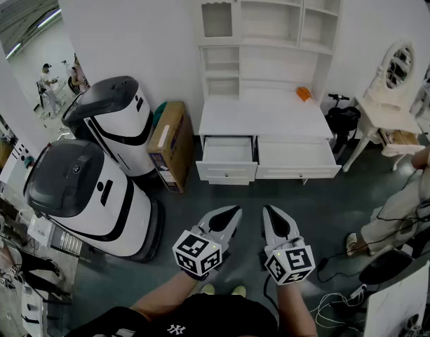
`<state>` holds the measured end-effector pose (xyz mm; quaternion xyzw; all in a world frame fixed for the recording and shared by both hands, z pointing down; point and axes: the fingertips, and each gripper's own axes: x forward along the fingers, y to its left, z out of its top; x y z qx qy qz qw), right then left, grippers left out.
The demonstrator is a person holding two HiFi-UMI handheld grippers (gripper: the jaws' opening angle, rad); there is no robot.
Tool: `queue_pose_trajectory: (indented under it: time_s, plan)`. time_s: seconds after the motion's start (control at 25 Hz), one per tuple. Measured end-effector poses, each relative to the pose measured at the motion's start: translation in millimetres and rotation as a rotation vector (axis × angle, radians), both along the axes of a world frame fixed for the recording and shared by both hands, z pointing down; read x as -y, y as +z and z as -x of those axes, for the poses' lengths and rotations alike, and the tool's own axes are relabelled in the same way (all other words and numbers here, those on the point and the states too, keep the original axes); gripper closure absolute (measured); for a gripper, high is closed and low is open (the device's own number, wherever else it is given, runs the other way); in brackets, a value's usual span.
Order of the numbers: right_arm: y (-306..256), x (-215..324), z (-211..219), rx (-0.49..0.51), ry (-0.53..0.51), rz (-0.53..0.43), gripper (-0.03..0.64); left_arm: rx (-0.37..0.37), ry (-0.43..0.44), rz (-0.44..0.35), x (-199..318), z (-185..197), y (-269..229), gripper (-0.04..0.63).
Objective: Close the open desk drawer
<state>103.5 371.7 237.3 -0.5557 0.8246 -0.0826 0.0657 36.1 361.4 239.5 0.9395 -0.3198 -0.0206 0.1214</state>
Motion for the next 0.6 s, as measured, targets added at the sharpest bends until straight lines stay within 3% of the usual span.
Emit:
queue_pose_trajectory:
  time_s: [0.4,0.6]
  plan:
    - [-0.7,-3.9,-1.8,-0.002,-0.008,-0.003,0.595,0.0,0.002,0.0,-4.9,-4.9,-0.3,0.595]
    - [2.5,-5.9,-5.7,0.058,-0.014,0.008,0.594,0.011,0.003,0.013,-6.6,-6.0,7.8,0.595]
